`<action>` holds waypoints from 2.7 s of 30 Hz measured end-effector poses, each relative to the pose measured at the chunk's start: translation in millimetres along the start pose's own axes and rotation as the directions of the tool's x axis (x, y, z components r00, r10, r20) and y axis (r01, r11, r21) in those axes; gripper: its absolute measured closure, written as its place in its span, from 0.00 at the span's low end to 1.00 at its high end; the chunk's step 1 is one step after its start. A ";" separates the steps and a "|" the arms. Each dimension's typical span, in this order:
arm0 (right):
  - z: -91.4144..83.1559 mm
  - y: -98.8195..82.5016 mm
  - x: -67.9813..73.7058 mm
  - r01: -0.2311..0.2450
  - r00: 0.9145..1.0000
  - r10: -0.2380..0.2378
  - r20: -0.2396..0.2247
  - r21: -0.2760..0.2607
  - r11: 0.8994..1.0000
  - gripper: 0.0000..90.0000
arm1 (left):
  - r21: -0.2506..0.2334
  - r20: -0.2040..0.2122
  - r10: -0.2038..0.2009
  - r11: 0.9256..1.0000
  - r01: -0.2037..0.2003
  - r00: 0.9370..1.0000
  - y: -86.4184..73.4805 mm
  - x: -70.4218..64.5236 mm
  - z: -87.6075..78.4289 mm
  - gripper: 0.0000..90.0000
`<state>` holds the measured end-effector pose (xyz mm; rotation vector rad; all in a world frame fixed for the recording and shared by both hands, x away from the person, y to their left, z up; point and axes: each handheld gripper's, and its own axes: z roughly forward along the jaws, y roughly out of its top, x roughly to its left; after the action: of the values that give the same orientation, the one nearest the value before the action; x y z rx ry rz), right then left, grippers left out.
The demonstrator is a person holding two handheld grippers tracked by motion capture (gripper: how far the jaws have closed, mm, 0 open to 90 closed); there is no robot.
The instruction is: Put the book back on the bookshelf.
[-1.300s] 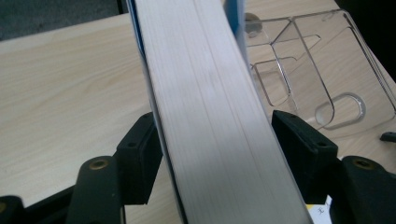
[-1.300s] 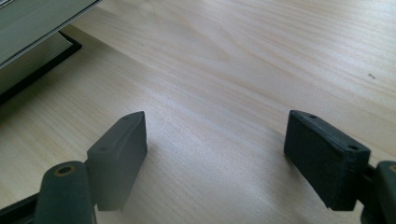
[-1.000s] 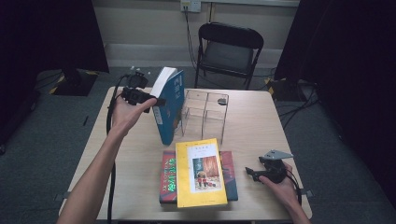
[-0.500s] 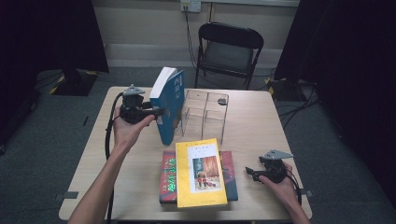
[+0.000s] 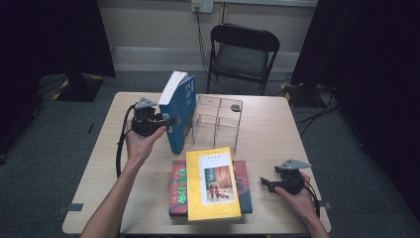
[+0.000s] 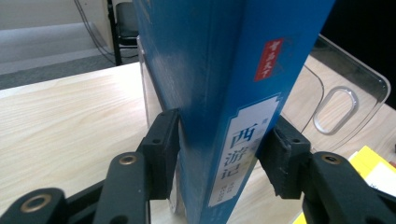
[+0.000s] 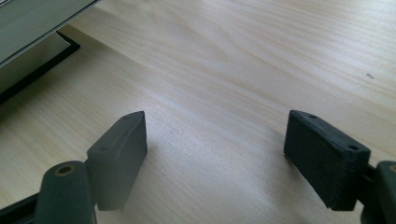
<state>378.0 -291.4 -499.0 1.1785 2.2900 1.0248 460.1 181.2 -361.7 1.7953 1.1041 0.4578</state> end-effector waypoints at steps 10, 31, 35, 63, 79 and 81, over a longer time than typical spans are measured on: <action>0.1 0.0 0.1 0.002 1.000 -0.002 0.001 0.000 1.000 0.24 | -0.007 0.035 -0.032 0.999 0.032 0.999 -7.2 -11.7 -2.4 0.59; 0.0 0.0 0.1 0.000 1.000 0.000 0.001 0.001 1.000 0.24 | -0.027 0.042 -0.048 0.998 0.049 0.998 -22.6 -2.5 -4.7 0.59; 0.0 0.0 0.2 0.001 1.000 -0.001 0.002 0.001 1.000 0.24 | -0.005 0.046 -0.031 0.999 0.031 0.998 -29.8 -2.3 0.1 0.57; -25.1 19.4 11.4 -0.032 0.997 0.029 -0.066 -0.053 0.998 0.32 | 0.088 0.144 -0.052 0.995 0.039 0.988 -66.9 -10.4 -24.1 0.58; -11.9 98.5 94.6 0.071 0.966 -0.105 -0.236 -0.148 0.986 0.39 | 0.165 0.239 0.003 0.985 -0.043 0.971 -93.4 -59.8 -26.6 0.61; -3.5 100.9 101.5 0.080 0.962 -0.114 -0.248 -0.143 0.986 0.39 | 0.172 0.245 0.009 0.984 -0.053 0.970 -96.6 -64.3 -24.0 0.60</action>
<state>371.7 -171.4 -421.1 0.9174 2.4001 1.3355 362.8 154.0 -423.6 1.9672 0.9704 0.1540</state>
